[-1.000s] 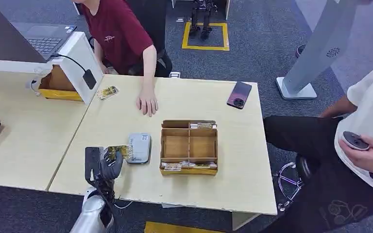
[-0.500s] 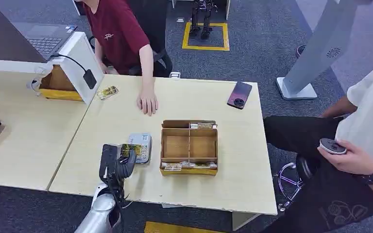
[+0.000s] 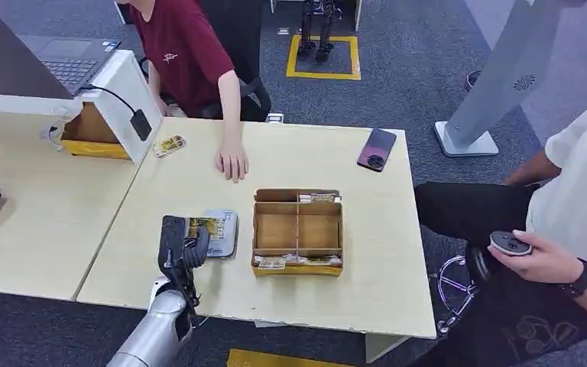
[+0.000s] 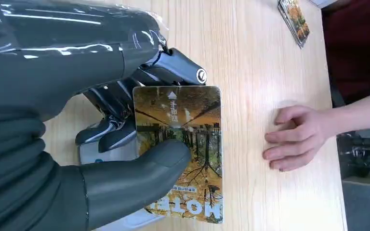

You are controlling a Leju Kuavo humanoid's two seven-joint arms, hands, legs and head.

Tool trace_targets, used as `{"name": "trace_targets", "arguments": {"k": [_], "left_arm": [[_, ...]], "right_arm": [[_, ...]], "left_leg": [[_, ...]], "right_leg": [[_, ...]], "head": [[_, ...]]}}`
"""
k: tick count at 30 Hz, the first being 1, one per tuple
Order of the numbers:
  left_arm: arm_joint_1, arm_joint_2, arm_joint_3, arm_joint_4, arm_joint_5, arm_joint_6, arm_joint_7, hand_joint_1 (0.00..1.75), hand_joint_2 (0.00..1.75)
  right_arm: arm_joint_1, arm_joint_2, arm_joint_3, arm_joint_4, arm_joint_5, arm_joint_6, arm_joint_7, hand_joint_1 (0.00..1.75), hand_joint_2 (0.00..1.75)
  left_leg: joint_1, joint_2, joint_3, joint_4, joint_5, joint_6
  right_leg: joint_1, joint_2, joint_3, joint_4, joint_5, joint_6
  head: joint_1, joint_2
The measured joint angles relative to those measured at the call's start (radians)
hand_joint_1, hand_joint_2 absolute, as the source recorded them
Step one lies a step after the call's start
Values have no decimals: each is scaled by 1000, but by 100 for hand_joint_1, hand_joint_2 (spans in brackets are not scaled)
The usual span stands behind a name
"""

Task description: Pass the card to the sensor for recognition and then transmit it.

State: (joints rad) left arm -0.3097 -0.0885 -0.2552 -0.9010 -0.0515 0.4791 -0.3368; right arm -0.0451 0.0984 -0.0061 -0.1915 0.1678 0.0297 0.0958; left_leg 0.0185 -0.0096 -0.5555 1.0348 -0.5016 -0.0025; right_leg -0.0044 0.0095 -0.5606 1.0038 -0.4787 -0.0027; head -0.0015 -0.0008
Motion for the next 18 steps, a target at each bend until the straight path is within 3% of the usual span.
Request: {"name": "trace_targets", "arguments": {"k": [12, 18], "left_arm": [[-31, 4, 10, 105, -42, 40, -9, 175, 175], [-56, 4, 14, 171, -96, 111, -23, 175, 175]], "right_arm": [[-2, 2, 2, 0, 3, -6, 7, 0, 0], [-4, 5, 2, 0, 8, -12, 14, 0, 0]], "left_leg": [[0, 0, 0, 0, 0, 0], [0, 0, 0, 0, 0, 0]], "right_leg": [[0, 0, 0, 0, 0, 0], [0, 0, 0, 0, 0, 0]], "head": [[0, 0], [0, 0]]}}
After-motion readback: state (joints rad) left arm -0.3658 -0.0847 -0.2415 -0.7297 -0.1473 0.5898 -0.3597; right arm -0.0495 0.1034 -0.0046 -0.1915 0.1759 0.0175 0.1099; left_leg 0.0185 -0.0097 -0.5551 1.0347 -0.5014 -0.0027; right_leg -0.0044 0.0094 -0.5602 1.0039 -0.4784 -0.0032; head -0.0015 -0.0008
